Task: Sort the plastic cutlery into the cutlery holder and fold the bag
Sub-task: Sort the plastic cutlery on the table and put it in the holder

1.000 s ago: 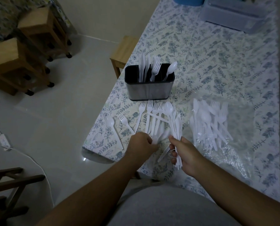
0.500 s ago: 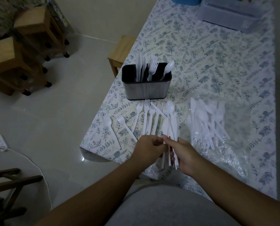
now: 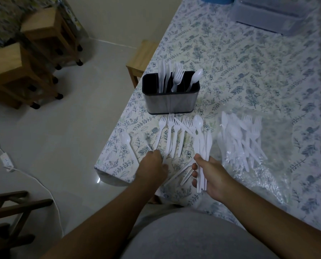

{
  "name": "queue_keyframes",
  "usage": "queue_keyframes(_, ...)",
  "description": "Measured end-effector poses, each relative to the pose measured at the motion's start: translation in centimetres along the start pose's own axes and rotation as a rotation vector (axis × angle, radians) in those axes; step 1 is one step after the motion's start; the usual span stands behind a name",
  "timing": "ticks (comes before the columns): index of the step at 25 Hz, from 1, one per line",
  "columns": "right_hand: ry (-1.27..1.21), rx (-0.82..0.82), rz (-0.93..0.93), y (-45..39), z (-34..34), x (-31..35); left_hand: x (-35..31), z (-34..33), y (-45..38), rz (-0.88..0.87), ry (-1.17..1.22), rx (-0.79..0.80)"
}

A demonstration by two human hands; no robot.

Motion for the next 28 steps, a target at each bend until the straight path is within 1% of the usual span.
queue_keyframes(4,0.015,-0.006,0.014,-0.5,0.2,-0.1,-1.2,0.1,-1.0,-0.003,-0.065,0.003)
queue_keyframes(6,-0.003,-0.032,0.02,-0.5,0.3,0.1,-1.5,0.6,-1.1,0.018,-0.027,0.028)
queue_keyframes(8,-0.039,-0.072,0.026,-0.7,0.5,0.2,-1.8,0.8,-0.6,0.051,0.094,0.056)
queue_keyframes(11,-0.048,-0.108,0.018,-0.8,1.0,0.2,-2.3,0.8,0.7,0.166,0.424,0.176)
queue_keyframes(12,-0.027,-0.104,0.018,-0.9,1.1,0.2,-2.6,0.6,1.2,0.173,0.498,0.206)
queue_keyframes(13,-0.006,-0.089,0.024,-0.8,1.0,0.2,-3.0,0.5,1.6,0.133,0.503,0.208)
queue_keyframes(15,0.032,-0.048,0.054,-0.7,0.8,0.2,-3.9,0.6,2.0,0.002,0.431,0.144)
queue_keyframes(16,0.049,-0.022,0.081,-0.5,0.6,0.2,-4.5,0.7,1.9,-0.066,0.435,0.128)
queue_keyframes(17,0.066,0.0,0.115,-0.3,0.5,0.2,-5.1,0.8,1.9,-0.14,0.453,0.14)
queue_keyframes(19,0.108,-0.014,0.168,0.0,0.4,0.4,-5.8,0.9,2.1,-0.258,0.468,0.177)
queue_keyframes(21,0.137,-0.077,0.168,0.2,0.8,0.7,-5.7,0.5,2.4,-0.272,0.447,0.196)
queue_keyframes(22,0.137,-0.115,0.157,0.2,1.2,0.9,-5.3,0.1,2.4,-0.264,0.396,0.178)
queue_keyframes(24,0.114,-0.177,0.138,0.2,1.9,1.1,-4.2,-0.9,2.1,-0.249,0.19,0.143)
queue_keyframes(26,0.067,-0.209,0.143,0.2,2.4,1.2,-3.1,-1.4,1.8,-0.206,-0.016,0.168)
queue_keyframes(28,0.017,-0.234,0.149,0.2,2.9,1.1,-2.6,-1.6,1.7,-0.201,-0.151,0.175)
Point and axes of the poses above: each hand's wrist, its own y-axis away from the middle knuckle, its own z-axis out of the back of the hand, x = y × z, the point moved 1 cm from there along -y, towards the middle knuckle, and after that the axes turned 9 degrees about z, right-handed, at the moved point
